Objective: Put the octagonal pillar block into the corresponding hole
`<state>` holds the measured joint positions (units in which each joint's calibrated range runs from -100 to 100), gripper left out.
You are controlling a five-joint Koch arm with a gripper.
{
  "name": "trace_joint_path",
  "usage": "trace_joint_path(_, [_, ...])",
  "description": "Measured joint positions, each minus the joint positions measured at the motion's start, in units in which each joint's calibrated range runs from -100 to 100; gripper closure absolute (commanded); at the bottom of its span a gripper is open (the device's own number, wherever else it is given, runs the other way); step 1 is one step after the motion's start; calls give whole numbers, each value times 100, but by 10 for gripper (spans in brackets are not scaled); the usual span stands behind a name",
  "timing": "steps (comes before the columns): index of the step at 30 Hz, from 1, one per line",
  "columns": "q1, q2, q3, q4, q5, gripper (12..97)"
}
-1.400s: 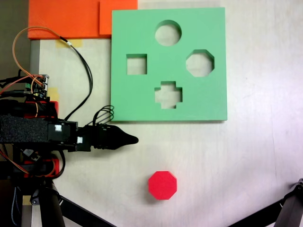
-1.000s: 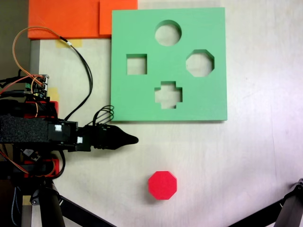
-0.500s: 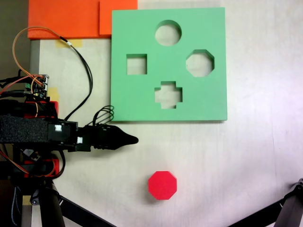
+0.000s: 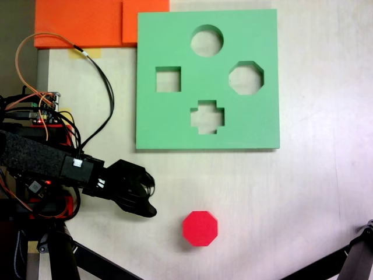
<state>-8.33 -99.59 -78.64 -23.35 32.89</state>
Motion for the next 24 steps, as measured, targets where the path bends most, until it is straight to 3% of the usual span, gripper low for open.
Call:
trace_joint_path(3, [-5,14,931,-1713,484,682])
trace_joint_path(11, [-195,27,3430,-4366,816,691])
trace_joint_path(13, [-264,233,3861,-4728,816,556])
trace_joint_path(17, [-327,807,4664,-4885,801,445])
trace_joint_path(21, [-352,1300,4919,-4944,860,204])
trace_joint_path(24, [-337,2052,5644,-4944,933,191])
